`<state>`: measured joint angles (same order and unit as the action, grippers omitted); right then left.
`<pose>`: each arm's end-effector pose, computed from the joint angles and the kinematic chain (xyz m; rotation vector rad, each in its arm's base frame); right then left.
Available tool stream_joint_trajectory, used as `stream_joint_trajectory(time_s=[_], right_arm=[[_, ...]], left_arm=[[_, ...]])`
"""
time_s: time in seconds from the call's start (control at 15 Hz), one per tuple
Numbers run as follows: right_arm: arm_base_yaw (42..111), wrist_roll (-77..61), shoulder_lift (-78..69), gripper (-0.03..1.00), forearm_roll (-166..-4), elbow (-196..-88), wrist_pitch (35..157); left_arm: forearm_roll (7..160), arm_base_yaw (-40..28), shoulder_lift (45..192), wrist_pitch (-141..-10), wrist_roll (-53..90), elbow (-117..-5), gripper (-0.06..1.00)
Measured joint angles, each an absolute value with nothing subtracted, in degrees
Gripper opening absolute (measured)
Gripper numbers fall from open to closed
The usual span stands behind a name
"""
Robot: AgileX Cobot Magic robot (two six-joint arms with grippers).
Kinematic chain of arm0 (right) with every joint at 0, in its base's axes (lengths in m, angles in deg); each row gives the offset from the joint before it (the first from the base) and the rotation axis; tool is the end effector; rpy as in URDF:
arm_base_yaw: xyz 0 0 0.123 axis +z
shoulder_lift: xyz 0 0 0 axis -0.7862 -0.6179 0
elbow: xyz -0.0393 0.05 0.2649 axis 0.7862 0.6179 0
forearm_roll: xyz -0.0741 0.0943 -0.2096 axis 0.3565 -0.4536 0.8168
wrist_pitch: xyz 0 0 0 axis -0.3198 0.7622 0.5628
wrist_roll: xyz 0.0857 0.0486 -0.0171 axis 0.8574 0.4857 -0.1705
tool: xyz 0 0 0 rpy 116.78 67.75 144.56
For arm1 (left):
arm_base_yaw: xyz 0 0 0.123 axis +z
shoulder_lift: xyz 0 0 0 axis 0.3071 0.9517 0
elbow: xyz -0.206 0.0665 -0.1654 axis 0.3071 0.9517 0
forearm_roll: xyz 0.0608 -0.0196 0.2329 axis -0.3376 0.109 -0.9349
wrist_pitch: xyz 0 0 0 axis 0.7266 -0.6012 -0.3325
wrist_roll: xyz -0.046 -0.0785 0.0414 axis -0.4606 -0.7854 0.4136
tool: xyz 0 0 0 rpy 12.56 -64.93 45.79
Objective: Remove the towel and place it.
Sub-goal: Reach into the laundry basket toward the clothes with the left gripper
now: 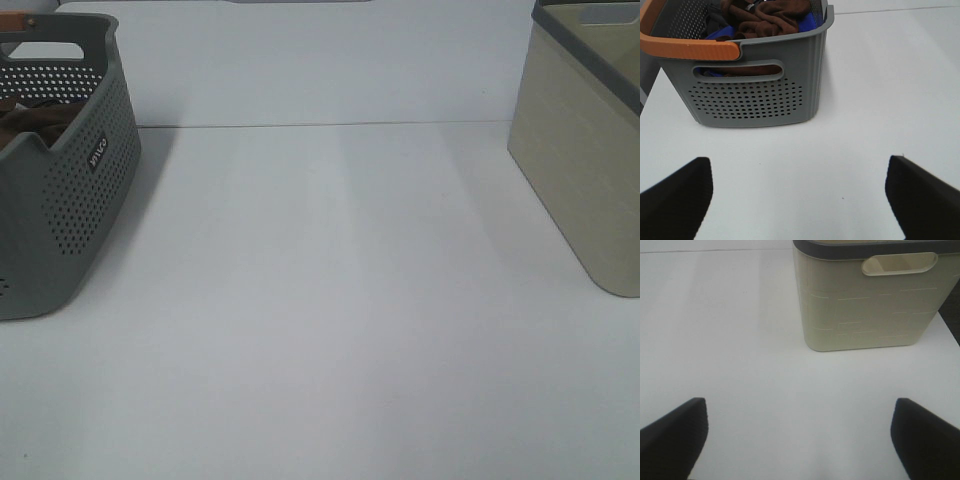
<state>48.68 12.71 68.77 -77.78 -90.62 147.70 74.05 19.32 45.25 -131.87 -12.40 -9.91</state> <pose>0.0055 0.0004 0.2687 0.0192 2.0359 -0.0476 0.0064 -0.0066 0.2689 0.0350 2.0301 -0.0422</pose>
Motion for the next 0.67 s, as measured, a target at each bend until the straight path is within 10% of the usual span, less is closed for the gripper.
stream_joint_trajectory(time_s=[0.67], right_arm=[[48.7,12.7,68.8,0.93,-77.8,-90.6,147.7]], left_arm=[[74.0,19.3,45.3,-131.9,-12.4,-9.9,0.88]])
